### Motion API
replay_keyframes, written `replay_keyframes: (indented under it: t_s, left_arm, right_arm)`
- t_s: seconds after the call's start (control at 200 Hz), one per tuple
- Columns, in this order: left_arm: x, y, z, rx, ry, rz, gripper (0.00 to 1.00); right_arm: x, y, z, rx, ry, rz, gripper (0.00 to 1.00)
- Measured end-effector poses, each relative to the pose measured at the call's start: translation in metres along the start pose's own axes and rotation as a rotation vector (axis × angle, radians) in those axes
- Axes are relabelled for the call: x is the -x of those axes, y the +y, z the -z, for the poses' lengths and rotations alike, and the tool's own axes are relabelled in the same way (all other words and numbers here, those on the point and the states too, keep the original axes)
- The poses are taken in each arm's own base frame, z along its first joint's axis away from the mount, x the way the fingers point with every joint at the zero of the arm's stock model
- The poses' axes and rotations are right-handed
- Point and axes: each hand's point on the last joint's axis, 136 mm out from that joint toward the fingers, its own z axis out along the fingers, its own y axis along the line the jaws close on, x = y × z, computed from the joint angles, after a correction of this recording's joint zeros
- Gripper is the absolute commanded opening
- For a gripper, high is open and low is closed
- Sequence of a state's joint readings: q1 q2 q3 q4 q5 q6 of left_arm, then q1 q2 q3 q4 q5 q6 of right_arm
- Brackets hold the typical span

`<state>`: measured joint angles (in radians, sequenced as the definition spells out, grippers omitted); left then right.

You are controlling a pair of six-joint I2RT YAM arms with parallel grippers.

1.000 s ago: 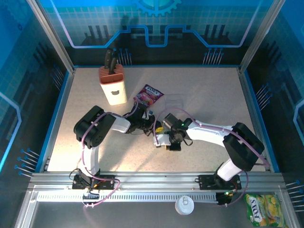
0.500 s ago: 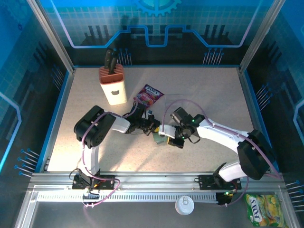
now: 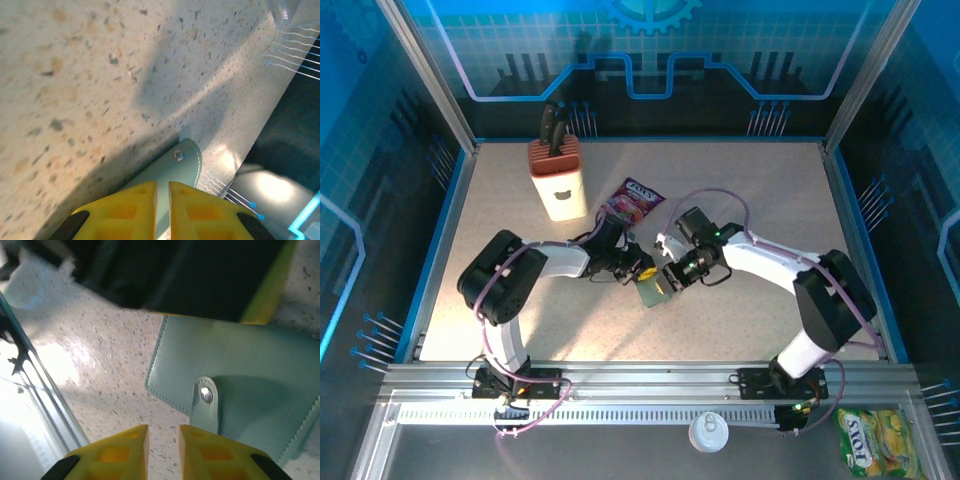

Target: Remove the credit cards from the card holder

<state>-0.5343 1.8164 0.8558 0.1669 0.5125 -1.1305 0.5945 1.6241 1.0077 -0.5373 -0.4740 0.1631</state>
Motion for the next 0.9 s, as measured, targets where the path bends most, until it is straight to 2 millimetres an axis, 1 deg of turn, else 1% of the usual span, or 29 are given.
replay_keyframes:
  t_s: [0.065,0.115,0.25,0.41,0.515,0.655,0.901]
  left_arm:
    - [-0.002,-0.001,0.007,0.014,-0.009,-0.006,0.15]
    - [-0.004,-0.004,0.014,0.016,-0.021,-0.010,0.13]
    - [-0.012,-0.003,0.025,0.018,-0.032,-0.015,0.12]
    - [-0.027,0.013,0.019,0.055,0.001,0.000,0.06]
    - [-0.031,0.017,0.014,0.070,0.015,0.000,0.03]
    - [-0.031,0.025,0.008,0.090,0.023,0.019,0.01]
    - [-0.030,0.025,0.007,0.099,0.026,0.025,0.00]
  right_arm:
    - [0.004,-0.005,0.001,0.028,-0.003,-0.058,0.26]
    - [0.008,-0.009,0.003,0.049,-0.010,-0.100,0.26]
    - [0.020,-0.017,0.004,0.070,-0.013,-0.145,0.27]
    - [0.022,-0.021,-0.004,0.067,0.018,-0.152,0.28]
    - [0.020,-0.025,-0.009,0.049,0.041,-0.153,0.28]
    - [0.014,-0.030,-0.015,0.027,0.068,-0.148,0.28]
    - [0.006,-0.033,-0.027,0.029,0.112,-0.165,0.29]
